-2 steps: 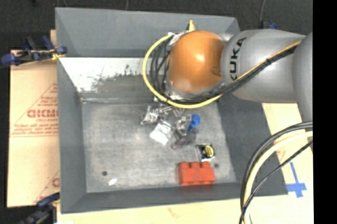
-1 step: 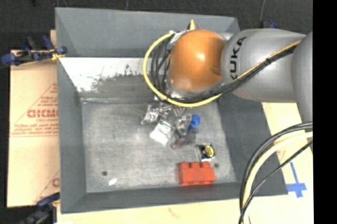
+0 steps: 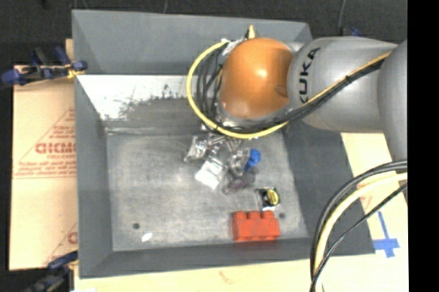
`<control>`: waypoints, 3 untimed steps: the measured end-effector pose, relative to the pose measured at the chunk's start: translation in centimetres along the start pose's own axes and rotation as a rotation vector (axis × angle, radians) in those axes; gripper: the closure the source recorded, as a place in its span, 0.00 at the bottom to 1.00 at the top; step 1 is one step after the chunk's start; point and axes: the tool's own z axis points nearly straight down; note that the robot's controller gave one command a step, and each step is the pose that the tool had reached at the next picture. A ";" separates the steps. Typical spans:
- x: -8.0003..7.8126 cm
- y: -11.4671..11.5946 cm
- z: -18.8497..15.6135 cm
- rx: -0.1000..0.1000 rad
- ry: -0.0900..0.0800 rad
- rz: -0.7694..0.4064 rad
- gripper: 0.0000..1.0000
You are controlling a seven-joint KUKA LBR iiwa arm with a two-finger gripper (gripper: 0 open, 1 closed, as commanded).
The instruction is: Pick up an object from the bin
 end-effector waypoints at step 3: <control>-0.1 -0.3 -7.5 0.004 0.001 0.015 1.00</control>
Offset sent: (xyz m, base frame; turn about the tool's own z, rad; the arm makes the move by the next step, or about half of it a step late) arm 0.0000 0.0000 0.0000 0.0000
